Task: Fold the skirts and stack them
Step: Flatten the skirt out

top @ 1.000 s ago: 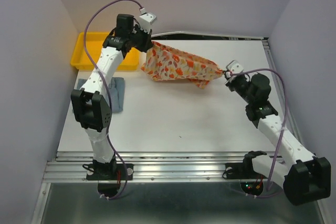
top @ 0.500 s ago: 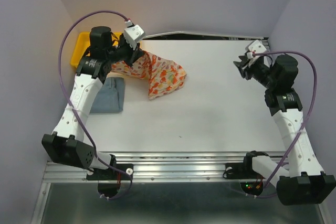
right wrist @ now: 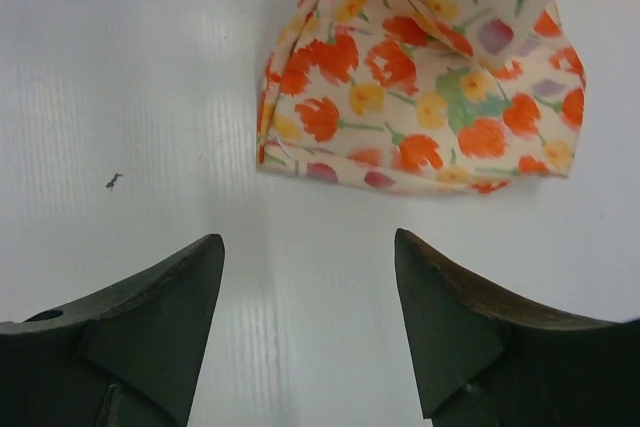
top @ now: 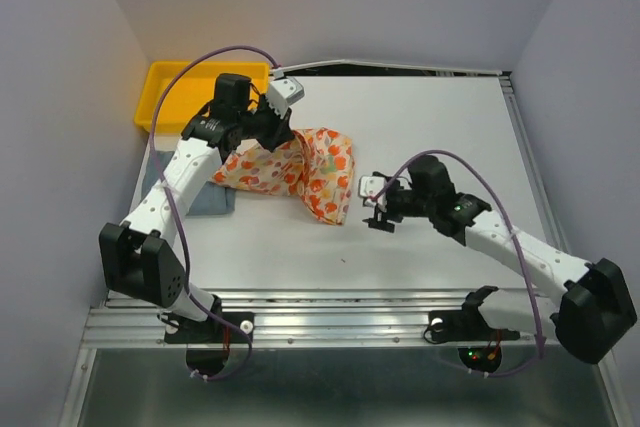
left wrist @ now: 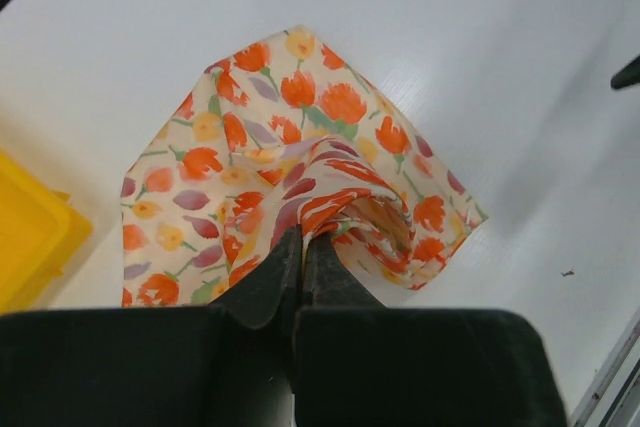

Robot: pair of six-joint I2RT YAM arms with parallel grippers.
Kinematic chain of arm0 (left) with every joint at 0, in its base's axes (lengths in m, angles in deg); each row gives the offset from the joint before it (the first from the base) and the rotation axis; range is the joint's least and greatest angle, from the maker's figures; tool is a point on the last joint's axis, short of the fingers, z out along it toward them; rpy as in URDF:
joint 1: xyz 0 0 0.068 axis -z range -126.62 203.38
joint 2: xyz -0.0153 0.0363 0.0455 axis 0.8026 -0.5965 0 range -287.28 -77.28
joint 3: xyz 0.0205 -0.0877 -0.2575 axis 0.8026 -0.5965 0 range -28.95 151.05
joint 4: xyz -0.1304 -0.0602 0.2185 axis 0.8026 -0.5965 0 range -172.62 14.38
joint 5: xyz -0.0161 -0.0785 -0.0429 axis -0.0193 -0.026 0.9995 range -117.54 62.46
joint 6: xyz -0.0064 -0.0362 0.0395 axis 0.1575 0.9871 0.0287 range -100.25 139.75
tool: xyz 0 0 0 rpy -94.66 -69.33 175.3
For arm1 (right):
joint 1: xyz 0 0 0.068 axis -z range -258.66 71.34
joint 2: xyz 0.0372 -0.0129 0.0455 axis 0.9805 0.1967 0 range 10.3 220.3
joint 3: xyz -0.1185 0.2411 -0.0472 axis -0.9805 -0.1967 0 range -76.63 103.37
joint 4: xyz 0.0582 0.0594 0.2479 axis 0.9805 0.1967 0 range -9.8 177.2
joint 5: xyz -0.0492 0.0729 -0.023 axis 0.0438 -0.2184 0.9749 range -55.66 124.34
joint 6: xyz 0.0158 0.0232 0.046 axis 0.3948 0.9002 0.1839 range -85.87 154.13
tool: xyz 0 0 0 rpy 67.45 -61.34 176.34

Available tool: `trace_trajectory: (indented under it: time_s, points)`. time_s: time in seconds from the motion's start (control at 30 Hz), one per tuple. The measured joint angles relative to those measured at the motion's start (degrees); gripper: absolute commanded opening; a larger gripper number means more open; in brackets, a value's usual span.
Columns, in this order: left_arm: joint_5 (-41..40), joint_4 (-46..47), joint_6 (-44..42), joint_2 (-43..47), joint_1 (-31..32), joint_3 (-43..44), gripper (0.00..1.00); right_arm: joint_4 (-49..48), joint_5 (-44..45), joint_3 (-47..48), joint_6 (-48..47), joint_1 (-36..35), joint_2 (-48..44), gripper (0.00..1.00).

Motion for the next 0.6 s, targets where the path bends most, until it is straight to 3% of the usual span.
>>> trace_trajectory:
  time_s: [0.23, 0.6]
  points:
    - [-2.19, -1.64, -0.17, -7.23, -0.13, 2.56, 0.00, -15.98, 3.34, -3.93, -14.01, -12.15, 13.92, 0.68]
    - [-1.11, -2.54, -1.70, -10.82, -0.39, 3.43, 0.00, -25.22, 2.84, -8.09, -36.96, -11.43, 26.43, 0.63]
